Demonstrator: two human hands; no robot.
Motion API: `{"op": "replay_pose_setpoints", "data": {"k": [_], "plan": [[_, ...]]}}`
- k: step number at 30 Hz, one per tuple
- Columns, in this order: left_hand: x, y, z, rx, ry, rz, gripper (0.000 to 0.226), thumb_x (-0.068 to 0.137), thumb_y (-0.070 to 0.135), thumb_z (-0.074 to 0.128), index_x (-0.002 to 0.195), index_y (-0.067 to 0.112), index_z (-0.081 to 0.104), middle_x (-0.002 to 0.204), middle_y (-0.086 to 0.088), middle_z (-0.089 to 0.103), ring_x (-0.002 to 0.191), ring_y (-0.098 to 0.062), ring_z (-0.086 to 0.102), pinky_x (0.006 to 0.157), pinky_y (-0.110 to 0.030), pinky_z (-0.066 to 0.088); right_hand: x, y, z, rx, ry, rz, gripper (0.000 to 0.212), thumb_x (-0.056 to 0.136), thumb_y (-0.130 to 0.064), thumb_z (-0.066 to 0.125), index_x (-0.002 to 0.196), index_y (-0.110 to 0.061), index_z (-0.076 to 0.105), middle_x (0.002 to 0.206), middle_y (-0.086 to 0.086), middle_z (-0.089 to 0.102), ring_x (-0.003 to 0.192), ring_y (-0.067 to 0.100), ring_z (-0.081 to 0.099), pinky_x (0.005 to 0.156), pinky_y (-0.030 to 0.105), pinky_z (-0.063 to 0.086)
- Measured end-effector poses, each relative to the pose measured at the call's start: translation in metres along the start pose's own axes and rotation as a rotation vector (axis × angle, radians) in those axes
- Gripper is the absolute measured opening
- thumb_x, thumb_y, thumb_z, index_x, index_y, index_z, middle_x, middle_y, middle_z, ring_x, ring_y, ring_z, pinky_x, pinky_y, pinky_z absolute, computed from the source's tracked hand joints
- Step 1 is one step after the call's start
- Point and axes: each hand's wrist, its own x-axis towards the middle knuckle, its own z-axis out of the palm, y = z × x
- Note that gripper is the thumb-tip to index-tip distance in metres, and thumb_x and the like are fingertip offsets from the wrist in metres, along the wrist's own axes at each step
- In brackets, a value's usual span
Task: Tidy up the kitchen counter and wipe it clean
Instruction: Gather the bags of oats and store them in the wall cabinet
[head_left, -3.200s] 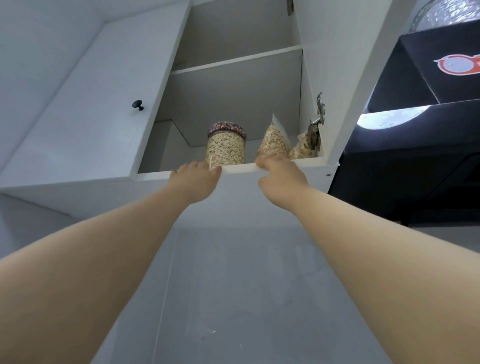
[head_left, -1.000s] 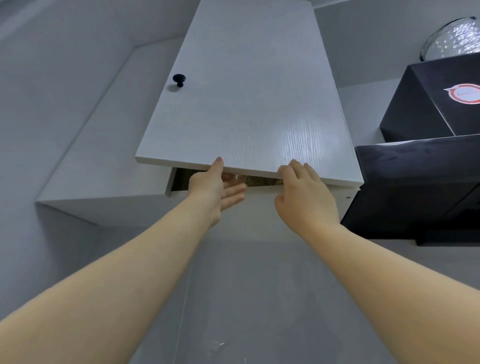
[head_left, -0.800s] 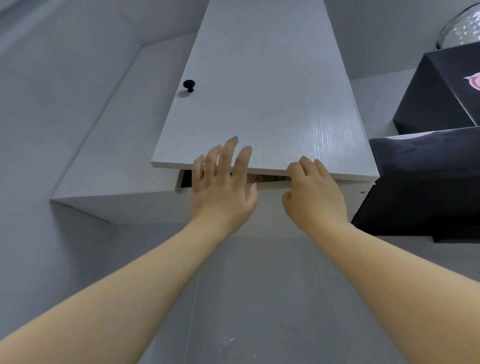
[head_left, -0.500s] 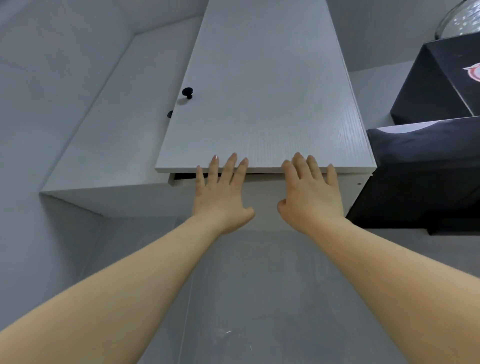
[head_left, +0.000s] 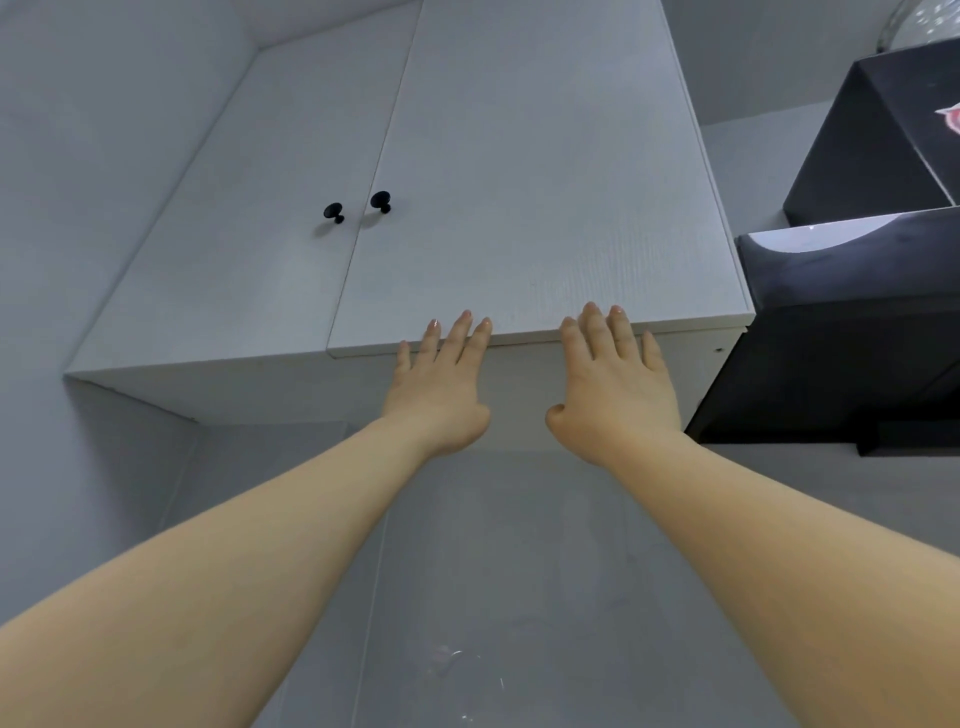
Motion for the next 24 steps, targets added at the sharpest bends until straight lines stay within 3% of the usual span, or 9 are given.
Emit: {"op": "replay_pose_setpoints", "data": {"k": [11, 17, 24], "plan": [[-0.001, 0.003, -0.003, -0.044, -0.044, 0.001, 0.084, 0.086, 0.006, 0.037, 0.149, 0.026, -0.015, 0.157, 0.007, -0.02, 0.145, -0.023, -0.018, 0.118, -0.044, -0.005, -0.001, 0.0, 0.0, -0.006, -0.038, -0.006, 0.08, 0.094, -0.036, 0.042, 0.15, -0.013, -0.012, 0.158, 0.006, -0.018, 0.146, 0.025, -0.018, 0.119, 0.038, -0.003], [-0.015, 0.005, -0.01, -0.011, -0.141, 0.024, 0.075, 0.096, 0.019, 0.038, 0.149, 0.02, -0.013, 0.158, 0.003, -0.019, 0.147, -0.02, -0.012, 0.118, -0.043, -0.002, -0.007, 0.0, -0.008, 0.081, -0.092, 0.005, 0.074, 0.097, -0.039, 0.036, 0.151, -0.013, -0.006, 0.159, 0.004, -0.015, 0.147, 0.022, -0.013, 0.12, 0.037, 0.0], [-0.084, 0.007, 0.029, 0.004, -0.185, 0.047, 0.069, 0.097, 0.028, 0.038, 0.151, 0.02, -0.004, 0.16, 0.004, 0.002, 0.148, -0.018, -0.002, 0.118, -0.044, 0.005, -0.075, 0.001, 0.037, 0.206, -0.293, 0.06, 0.063, 0.096, -0.042, 0.037, 0.15, -0.029, 0.008, 0.16, 0.0, 0.0, 0.148, 0.024, -0.001, 0.119, 0.042, 0.009]]}}
